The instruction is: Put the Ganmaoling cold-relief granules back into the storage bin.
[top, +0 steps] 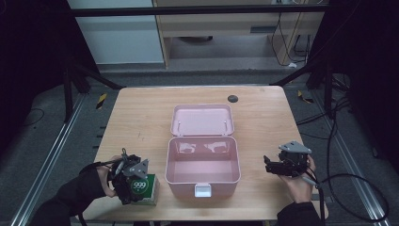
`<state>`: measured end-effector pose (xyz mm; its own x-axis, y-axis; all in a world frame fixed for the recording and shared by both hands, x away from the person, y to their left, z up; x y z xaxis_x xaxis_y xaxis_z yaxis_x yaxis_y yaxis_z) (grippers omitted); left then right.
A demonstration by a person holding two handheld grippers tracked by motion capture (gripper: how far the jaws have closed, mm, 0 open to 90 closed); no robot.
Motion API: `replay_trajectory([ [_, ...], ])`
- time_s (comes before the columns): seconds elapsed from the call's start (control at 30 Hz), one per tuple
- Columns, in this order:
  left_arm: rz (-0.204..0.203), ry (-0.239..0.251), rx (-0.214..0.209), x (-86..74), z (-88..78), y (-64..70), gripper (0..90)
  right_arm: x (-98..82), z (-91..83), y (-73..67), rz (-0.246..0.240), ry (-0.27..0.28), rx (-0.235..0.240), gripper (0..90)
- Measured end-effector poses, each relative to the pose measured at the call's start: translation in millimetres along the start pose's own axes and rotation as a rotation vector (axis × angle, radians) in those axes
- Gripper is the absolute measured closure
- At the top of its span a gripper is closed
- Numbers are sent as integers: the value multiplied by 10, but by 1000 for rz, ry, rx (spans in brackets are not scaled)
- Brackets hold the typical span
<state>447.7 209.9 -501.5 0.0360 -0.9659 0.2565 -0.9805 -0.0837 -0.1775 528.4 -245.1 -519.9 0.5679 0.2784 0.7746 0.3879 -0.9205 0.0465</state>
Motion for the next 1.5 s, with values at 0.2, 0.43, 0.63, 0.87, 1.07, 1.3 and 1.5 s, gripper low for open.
replay_trajectory([
  [0.2,1,-9,-4,-23,55,-4,59,-4,5,1,-1,-4,-2,72],
  [0.43,8,-33,-18,-53,128,18,64,-15,14,3,-10,-14,-8,72],
  [0.63,11,-45,-33,-55,177,32,76,-19,18,5,-8,-18,-9,71],
  [0.87,11,-62,-46,-59,222,41,92,-19,17,2,-3,-22,-5,72],
  [1.07,13,-73,-50,-55,238,42,98,-21,18,3,-1,-24,-7,72],
  [1.3,15,-86,-51,-60,276,49,96,-23,20,8,-5,-26,-11,72],
  [1.5,9,-82,-60,-64,261,45,127,-25,18,10,-3,-29,-11,72],
])
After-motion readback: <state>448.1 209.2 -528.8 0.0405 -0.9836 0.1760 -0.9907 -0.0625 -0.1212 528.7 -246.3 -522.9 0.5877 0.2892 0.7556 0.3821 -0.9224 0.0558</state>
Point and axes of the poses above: each handheld gripper's, and its own axes: z roughly forward along the jaws, x roughly out of its top, y roughly to its right, the point moved 10 cm from there along z, roughly forward along the jaws, and after that the axes turned 8 degrees about x, right-handed, at the moved point
